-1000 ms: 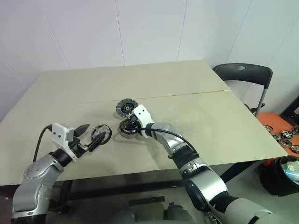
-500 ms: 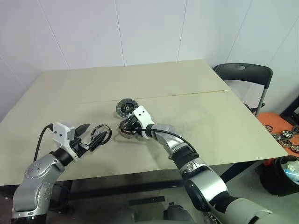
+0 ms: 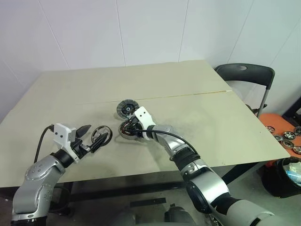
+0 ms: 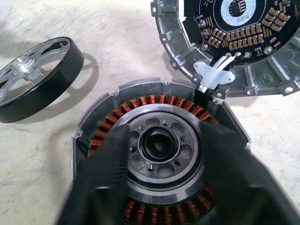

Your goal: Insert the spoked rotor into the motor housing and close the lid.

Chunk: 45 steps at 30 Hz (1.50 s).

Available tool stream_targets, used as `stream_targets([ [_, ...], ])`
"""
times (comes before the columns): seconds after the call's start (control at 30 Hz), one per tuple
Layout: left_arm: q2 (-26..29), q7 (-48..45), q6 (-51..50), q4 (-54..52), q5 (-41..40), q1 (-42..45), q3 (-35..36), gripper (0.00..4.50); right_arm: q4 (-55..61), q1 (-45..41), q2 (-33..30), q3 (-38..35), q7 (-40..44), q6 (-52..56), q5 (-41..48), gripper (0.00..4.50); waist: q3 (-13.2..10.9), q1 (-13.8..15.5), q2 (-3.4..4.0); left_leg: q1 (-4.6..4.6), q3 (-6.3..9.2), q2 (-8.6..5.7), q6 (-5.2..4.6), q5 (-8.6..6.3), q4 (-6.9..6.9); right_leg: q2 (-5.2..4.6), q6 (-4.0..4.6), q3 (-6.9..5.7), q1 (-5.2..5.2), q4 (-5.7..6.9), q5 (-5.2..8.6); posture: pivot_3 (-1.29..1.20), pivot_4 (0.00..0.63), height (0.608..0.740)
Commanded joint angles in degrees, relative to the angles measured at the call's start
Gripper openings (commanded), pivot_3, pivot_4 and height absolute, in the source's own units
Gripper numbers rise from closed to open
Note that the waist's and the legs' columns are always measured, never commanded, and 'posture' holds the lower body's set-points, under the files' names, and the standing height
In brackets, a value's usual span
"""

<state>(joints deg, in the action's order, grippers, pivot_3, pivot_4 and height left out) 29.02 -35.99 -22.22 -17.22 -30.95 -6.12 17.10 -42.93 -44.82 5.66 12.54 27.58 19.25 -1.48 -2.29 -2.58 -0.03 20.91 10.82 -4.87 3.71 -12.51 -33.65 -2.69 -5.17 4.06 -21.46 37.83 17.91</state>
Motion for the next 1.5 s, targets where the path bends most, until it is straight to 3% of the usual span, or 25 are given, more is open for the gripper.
stream_targets([
  [0.03, 0.40, 0.23, 0.39, -2.04, -0.17, 0.59, 0.35, 4.50, 0.84, -1.83, 0.32, 0.03, -0.02, -2.03, -0.31, 1.01, -0.01, 0.00, 0.00, 0.00, 0.00, 0.00, 0.00, 0.00, 0.01, 0.00, 0.00, 0.00, 0.00, 0.00, 0.00, 0.00, 0.000, 0.740],
  [0.13, 0.54, 0.30, 0.37, -1.94, -0.15, 0.84, 0.40, 4.50, 0.30, -1.43, -0.44, 2.55, 0.25, -3.25, -2.74, 0.02, -0.01, 0.01, 0.00, 0.00, 0.00, 0.00, 0.00, 0.00, 0.02, 0.00, 0.00, 0.00, 0.00, -0.02, 0.00, 0.00, 0.000, 0.740],
  [0.63, 0.79, -1.10, 2.01, 0.30, 0.68, 1.15, 0.66, 4.50, -1.95, -1.17, -1.89, 7.45, -1.59, -6.24, -9.24, 0.02, 0.00, 0.00, -0.01, -0.01, 0.00, 0.01, 0.00, 0.00, 0.13, 0.01, 0.00, 0.00, -0.08, -0.11, 0.00, 0.00, 0.000, 0.740],
  [0.8, 0.73, -0.86, 1.69, -0.27, 0.79, 1.30, 0.42, 4.50, -3.19, -1.89, -1.31, 5.91, -2.40, -6.08, -8.52, 0.02, 0.00, 0.04, -0.01, -0.15, 0.00, 0.01, 0.00, 0.00, 0.12, 0.00, 0.01, 0.00, -0.03, -0.11, 0.00, 0.00, 0.000, 0.740],
  [0.93, 0.83, -0.17, 0.83, -1.50, 0.61, 1.42, 0.31, 4.50, -3.35, -1.93, -1.47, 5.95, -2.41, -6.02, -8.78, 0.83, 0.00, 0.06, -0.01, -0.31, 0.00, 0.01, 0.00, 0.00, 0.13, -0.01, 0.02, 0.00, 0.08, -0.12, 0.03, 0.00, 0.000, 0.740],
  [1.13, 1.10, 0.41, 0.11, -2.12, 0.40, 1.70, 0.22, 4.50, -3.39, -1.99, -1.54, 6.52, -1.84, -6.16, -9.33, 2.83, 0.02, 0.03, -0.03, -0.40, -0.01, 0.04, 0.00, 0.00, 0.36, -0.01, 0.03, 0.01, 0.09, -0.25, 0.02, 0.00, 0.000, 0.740],
  [1.37, 1.16, 0.15, 0.41, -1.92, 0.67, 1.18, 0.18, 4.50, -2.94, -1.75, -1.75, 7.24, -1.27, -6.33, -10.07, 2.83, 0.02, 0.01, -0.04, -0.41, -0.02, 0.11, 0.00, 0.00, 0.54, 0.01, 0.03, 0.01, 0.07, -0.32, 0.02, 0.00, 0.000, 0.740],
  [1.5, 1.16, -0.24, 0.94, -1.24, 0.93, 1.08, 0.14, 4.50, -3.03, -1.73, -1.69, 7.12, -0.56, -6.66, -9.78, 1.88, 0.02, 0.01, -0.03, -0.42, -0.02, 0.11, 0.00, 0.00, 0.53, 0.01, 0.05, 0.01, 0.08, -0.32, 0.03, 0.00, 0.000, 0.740],
])
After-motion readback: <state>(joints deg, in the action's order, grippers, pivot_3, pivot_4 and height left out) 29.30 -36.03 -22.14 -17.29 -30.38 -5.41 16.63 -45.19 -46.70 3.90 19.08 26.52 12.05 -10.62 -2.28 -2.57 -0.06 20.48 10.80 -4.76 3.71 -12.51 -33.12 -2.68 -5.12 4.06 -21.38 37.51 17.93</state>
